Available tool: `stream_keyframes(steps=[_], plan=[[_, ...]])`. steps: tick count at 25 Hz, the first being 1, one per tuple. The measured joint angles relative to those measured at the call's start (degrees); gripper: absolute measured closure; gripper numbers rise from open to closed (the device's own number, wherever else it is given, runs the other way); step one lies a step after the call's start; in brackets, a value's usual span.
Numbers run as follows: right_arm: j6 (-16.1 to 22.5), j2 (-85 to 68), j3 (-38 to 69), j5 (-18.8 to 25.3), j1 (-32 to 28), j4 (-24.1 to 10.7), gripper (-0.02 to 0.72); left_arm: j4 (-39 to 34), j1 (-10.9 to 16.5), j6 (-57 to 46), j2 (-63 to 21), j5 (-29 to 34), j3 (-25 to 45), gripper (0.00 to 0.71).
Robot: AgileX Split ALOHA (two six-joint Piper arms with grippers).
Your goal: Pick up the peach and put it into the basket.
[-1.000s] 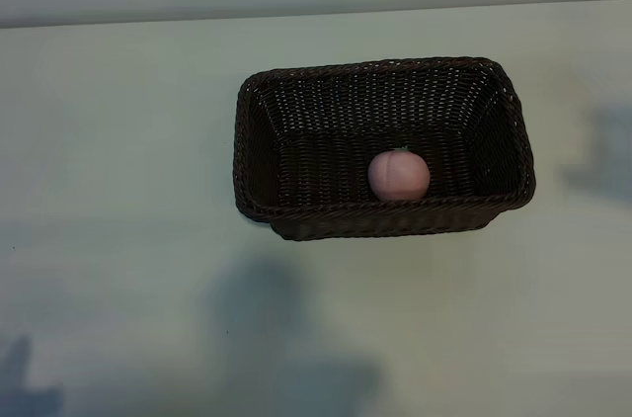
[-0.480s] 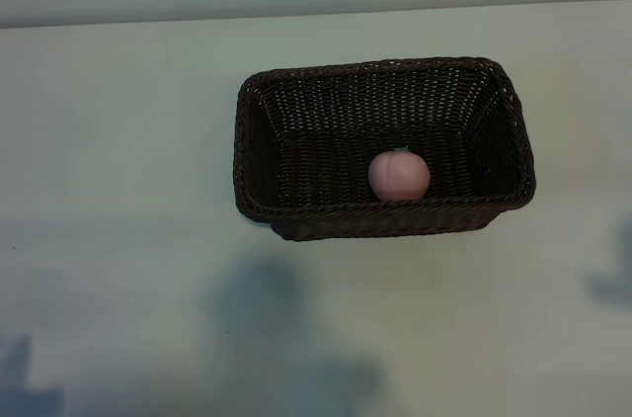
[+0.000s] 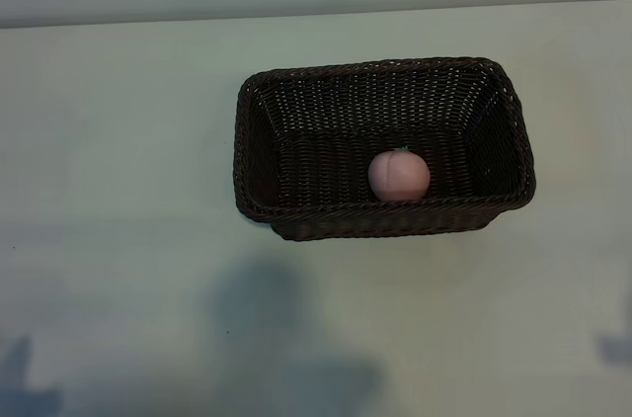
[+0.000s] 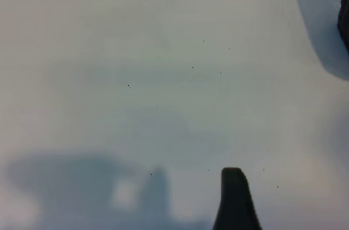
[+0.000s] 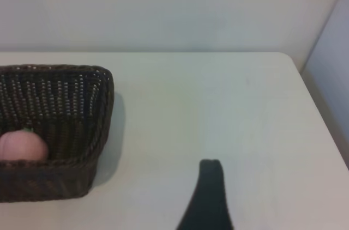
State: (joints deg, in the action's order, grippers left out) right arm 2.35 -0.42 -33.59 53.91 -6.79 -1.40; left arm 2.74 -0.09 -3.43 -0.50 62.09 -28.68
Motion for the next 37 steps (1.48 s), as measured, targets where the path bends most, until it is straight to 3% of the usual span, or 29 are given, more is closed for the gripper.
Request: stream_keyframes(steps=[19, 37], plan=[[-0.44, 0.0, 5.23, 6.37, 1.3, 0.31, 0.11, 0.0, 0.0, 0.0, 0.0, 0.0, 0.0, 0.212], [-0.91, 0.0, 5.61, 6.73, 1.63, 2.19, 0.11, 0.0, 0.0, 0.0, 0.0, 0.0, 0.0, 0.212]])
